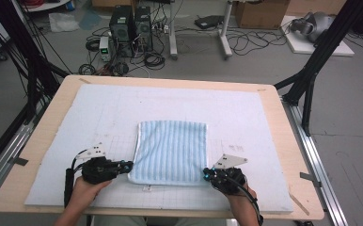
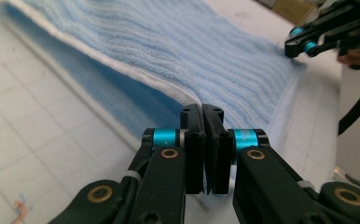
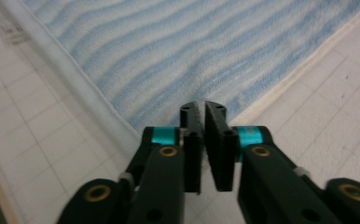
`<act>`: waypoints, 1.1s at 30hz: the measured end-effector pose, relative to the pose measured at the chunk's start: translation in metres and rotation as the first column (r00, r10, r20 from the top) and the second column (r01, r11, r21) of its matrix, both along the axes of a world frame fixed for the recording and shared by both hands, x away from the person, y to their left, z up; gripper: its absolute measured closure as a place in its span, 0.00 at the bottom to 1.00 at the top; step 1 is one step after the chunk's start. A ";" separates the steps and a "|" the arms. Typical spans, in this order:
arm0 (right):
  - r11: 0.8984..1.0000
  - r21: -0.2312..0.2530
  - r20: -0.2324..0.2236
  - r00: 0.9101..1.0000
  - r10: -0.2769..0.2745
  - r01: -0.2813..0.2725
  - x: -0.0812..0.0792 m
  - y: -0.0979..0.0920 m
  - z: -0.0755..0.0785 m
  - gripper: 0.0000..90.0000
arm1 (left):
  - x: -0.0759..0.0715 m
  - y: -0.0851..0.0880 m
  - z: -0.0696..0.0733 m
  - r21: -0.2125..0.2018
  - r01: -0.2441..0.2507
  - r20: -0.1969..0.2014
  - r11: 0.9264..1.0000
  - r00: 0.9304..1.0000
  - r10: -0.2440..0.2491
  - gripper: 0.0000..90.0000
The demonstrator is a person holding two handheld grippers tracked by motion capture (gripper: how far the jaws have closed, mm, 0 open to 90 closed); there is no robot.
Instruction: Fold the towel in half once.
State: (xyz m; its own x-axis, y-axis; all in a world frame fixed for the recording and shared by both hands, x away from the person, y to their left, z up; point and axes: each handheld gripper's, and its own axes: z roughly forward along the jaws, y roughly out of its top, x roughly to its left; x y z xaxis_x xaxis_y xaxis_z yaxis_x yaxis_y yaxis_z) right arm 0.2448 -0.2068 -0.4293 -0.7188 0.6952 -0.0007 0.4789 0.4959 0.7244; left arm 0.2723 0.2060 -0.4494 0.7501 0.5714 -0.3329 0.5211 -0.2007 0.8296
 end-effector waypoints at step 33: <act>0.995 0.099 0.030 1.000 -0.009 0.006 0.017 -0.005 -0.002 0.77 | 0.116 -0.020 0.013 0.038 -0.181 0.091 0.983 0.980 0.177 0.66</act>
State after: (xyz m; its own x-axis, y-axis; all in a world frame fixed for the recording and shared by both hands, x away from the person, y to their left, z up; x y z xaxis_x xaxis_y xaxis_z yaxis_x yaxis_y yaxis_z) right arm 0.2615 -0.2119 -0.4312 -0.7142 0.6984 0.0464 0.4594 0.4177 0.7839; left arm 0.3886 0.1863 -0.4361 0.6594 0.7120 -0.2414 0.4781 -0.1494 0.8655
